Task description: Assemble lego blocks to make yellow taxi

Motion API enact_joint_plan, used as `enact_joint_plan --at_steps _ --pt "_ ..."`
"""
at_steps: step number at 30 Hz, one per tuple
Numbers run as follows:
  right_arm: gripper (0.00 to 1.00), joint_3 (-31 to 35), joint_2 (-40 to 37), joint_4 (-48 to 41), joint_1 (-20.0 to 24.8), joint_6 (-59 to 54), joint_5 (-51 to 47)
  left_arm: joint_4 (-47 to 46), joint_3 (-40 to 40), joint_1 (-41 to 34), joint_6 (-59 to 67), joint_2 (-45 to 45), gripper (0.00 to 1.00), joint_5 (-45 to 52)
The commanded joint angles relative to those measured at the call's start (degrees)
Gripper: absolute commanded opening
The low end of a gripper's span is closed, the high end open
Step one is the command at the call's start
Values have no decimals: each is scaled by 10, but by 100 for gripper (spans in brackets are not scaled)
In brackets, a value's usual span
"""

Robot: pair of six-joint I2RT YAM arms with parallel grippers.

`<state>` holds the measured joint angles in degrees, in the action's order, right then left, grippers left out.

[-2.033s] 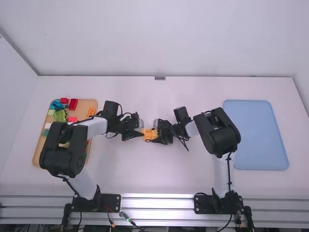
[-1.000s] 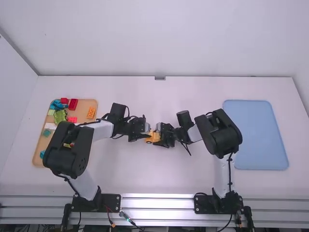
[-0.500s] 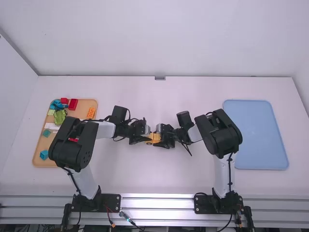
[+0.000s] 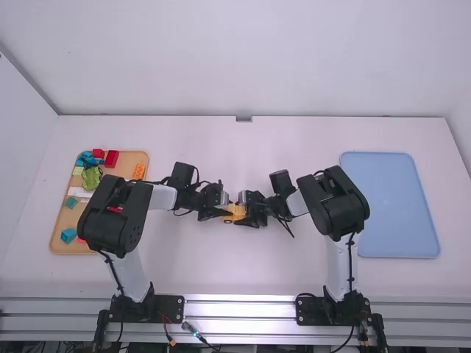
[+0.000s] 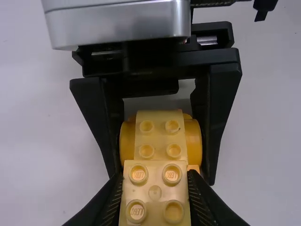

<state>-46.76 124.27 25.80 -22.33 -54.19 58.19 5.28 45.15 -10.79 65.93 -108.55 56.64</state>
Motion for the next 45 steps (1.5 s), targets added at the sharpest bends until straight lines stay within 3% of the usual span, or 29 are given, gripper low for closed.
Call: enact_joint_plan --at_steps 1,13,15,16,18,20,21,22,30,32,33,34,35,36,37,45 --pt "44 4 1 -7 2 -7 -25 -7 -5 -5 5 -9 2 14" --pt "45 -2 1 -9 2 2 -27 -11 -8 -32 5 -9 2 -7" --pt "45 -2 1 -9 2 1 -25 -11 -7 -35 5 -9 6 -12" --pt "45 -2 1 -10 2 2 -26 -11 -7 -35 5 -9 9 -11" --pt "47 -2 1 -10 2 3 -27 -7 -6 -34 3 -9 49 1" --pt "48 -2 1 -10 2 3 -27 -2 -7 -33 3 -9 60 11" --pt "48 -2 1 -10 2 3 -27 6 -6 -29 3 -8 88 26" --pt "48 -2 1 -10 2 3 -27 10 -6 -27 2 -6 97 41" --pt "47 -2 1 -10 2 4 -27 -42 12 -27 -17 47 100 19" --pt "47 -2 1 -10 2 3 -27 -57 14 -27 -23 68 96 3" --pt "47 -2 1 -10 2 3 -27 -59 14 -27 -23 73 88 0" --pt "47 -2 1 -10 2 3 -27 -59 14 -27 -23 75 73 -4" --pt "47 -2 1 -10 2 3 -27 -59 14 -27 -26 78 49 -8" --pt "47 -2 1 -10 2 3 -27 -56 14 -27 -34 78 20 -8" --pt "47 -2 1 -10 2 3 -27 -54 14 -27 -40 78 3 -8" --pt "47 -2 1 -10 2 3 -27 -52 14 -27 -66 50 2 -51"
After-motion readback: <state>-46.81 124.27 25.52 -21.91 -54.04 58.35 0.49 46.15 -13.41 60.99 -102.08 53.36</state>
